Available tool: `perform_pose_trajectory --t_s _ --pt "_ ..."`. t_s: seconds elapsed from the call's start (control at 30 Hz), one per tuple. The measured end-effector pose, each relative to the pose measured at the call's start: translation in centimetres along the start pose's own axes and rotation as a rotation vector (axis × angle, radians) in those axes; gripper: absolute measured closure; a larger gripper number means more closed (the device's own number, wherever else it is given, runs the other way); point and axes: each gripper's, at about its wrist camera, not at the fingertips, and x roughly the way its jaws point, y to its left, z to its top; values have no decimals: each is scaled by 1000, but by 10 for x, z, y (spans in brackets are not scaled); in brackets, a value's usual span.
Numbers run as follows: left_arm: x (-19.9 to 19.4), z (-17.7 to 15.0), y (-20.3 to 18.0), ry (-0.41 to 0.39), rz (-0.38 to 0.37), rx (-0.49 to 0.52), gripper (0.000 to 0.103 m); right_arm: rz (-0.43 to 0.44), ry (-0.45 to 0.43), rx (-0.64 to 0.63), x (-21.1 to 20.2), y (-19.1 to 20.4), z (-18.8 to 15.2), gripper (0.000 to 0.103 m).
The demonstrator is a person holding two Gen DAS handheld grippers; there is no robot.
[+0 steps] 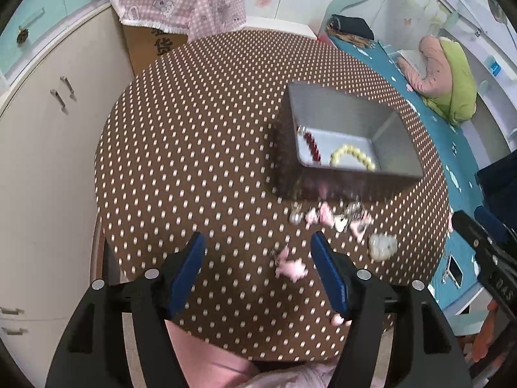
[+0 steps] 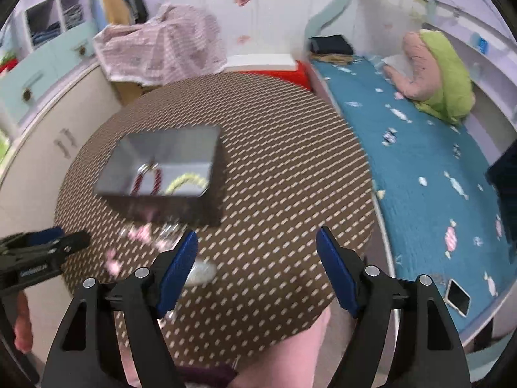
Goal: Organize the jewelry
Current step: 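Move the right gripper back over the pink charms beside the tray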
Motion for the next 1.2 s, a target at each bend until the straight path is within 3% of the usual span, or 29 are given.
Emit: perform_pose_trajectory --t_s 0.37,0.43,0.5,0.53,0.83,1.07,1.2 --pt "7 -49 21 69 31 -29 37 212 117 -117 -6 54 -46 30" --pt "9 -57 25 81 28 -37 37 243 140 -145 -5 66 -53 37" --pt "10 -62 29 89 22 -43 37 265 183 -156 1 74 -60 53" --pt "11 -64 30 90 23 -45 37 271 196 -156 3 76 -62 53" --pt "13 -71 28 105 11 -23 37 237 269 -137 32 82 -71 64" --pt "22 -63 18 108 10 -14 37 185 239 -165 37 84 -69 93" --pt "24 -58 13 110 2 -6 37 204 245 -138 40 73 -63 93"
